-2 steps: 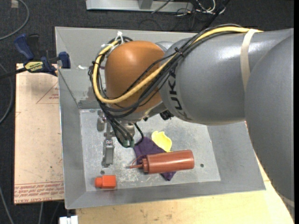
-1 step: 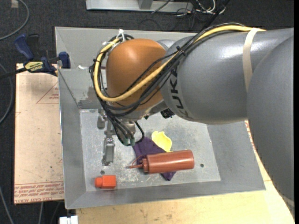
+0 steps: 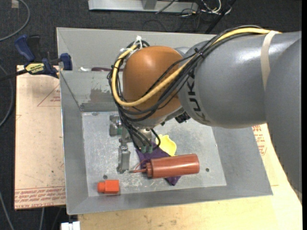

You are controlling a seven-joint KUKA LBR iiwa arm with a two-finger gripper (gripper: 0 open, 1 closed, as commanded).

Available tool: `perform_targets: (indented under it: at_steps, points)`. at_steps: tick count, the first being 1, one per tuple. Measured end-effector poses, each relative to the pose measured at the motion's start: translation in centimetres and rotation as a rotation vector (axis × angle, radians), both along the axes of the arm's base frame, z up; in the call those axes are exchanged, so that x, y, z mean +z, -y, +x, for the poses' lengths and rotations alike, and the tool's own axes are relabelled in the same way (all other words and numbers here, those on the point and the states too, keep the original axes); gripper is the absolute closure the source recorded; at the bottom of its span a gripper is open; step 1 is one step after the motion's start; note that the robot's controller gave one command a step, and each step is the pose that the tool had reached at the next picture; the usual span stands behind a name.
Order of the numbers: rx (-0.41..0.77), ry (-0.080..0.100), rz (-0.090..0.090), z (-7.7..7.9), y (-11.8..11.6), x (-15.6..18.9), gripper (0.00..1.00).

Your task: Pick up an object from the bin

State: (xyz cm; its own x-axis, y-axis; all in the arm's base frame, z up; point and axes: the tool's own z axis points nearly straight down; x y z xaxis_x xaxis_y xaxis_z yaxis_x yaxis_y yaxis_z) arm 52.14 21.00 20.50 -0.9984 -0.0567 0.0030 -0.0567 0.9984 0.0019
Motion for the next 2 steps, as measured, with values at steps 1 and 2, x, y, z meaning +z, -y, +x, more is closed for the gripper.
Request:
perform_targets:
  at_steps: [1,2]
  points:
    - [-0.059,0.003,0.000,-0.6,2.4,-3.2,0.00]
    - [-0.226,0.000,-0.001,-1.0,3.5,-5.9,0.00]
